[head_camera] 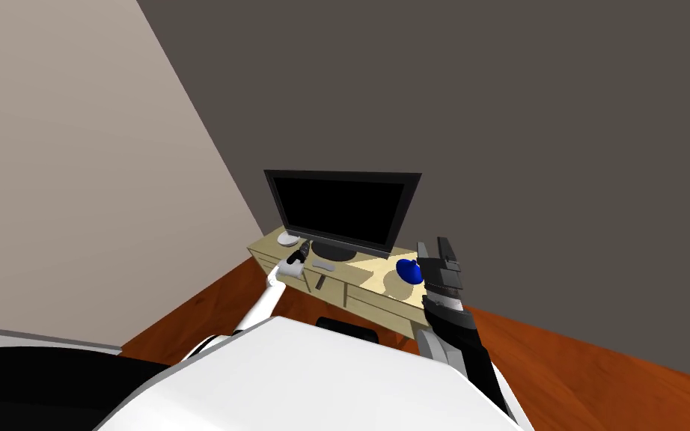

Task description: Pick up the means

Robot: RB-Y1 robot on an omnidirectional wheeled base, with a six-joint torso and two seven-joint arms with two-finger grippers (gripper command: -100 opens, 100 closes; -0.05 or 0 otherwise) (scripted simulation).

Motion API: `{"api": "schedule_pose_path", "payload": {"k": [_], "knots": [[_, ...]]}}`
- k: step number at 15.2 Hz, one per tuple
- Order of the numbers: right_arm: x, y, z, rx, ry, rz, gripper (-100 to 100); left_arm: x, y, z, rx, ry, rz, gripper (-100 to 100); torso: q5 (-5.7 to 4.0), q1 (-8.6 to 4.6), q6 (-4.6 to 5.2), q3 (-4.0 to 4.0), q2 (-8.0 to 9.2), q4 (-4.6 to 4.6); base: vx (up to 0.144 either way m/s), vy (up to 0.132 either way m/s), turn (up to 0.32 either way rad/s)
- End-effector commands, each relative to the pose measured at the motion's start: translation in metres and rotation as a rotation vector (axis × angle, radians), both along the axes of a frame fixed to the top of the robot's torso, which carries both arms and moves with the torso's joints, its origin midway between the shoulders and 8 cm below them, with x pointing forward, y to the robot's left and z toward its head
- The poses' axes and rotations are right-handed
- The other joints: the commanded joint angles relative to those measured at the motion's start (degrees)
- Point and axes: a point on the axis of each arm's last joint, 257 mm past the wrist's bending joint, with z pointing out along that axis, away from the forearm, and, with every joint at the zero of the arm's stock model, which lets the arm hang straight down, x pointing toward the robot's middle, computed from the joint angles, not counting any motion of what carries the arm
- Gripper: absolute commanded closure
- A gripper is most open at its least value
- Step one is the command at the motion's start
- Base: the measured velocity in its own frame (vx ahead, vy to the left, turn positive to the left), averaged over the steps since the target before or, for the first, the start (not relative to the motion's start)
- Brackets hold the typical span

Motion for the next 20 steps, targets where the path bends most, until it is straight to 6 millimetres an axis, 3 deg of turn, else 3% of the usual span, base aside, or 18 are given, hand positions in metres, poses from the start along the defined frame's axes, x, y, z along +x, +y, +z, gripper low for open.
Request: {"api": "schedule_pose_path", "payload": {"k": [1,6,8,9,13,15,20], "knots": [[0.000,0.000,0.000,0.000,0.000,0.000,0,-0.003,0.002,-0.021,-0.013,0.070,0.019,-100,0.00,0.00,0.00,0.00,0.00,0.00,0.011,0.034,-0.037],[0.000,0.000,0.000,0.000,0.000,0.000,0,0.004,0.002,-0.042,-0.042,0.167,0.045,-100,0.00,-0.02,-0.01,0.00,0.01,-0.01,0.011,0.030,-0.026],[0.000,0.000,0.000,0.000,0.000,0.000,0,-0.005,0.004,-0.058,-0.047,0.211,0.055,-100,0.00,-0.02,0.00,-0.01,-0.01,-0.01,0.012,0.028,-0.028],[0.000,0.000,0.000,0.000,0.000,0.000,0,0.003,0.000,-0.058,-0.060,0.237,0.061,-100,0.00,-0.03,-0.02,0.00,0.00,-0.01,0.009,0.029,-0.026],[0.000,0.000,0.000,0.000,0.000,0.000,0,-0.010,-0.001,-0.088,-0.083,0.345,0.083,-100,0.00,-0.03,0.00,-0.01,-0.02,-0.01,0.016,0.029,-0.030],[0.000,0.000,0.000,0.000,0.000,0.000,0,-0.007,-0.007,-0.091,-0.099,0.382,0.088,-100,0.00,-0.03,-0.02,-0.01,-0.01,-0.01,0.015,0.027,-0.025],[0.000,0.000,0.000,0.000,0.000,0.000,0,-0.022,-0.012,-0.116,-0.121,0.482,0.104,-100,0.00,-0.03,-0.01,-0.01,-0.01,-0.01,0.013,0.029,-0.026]]}}
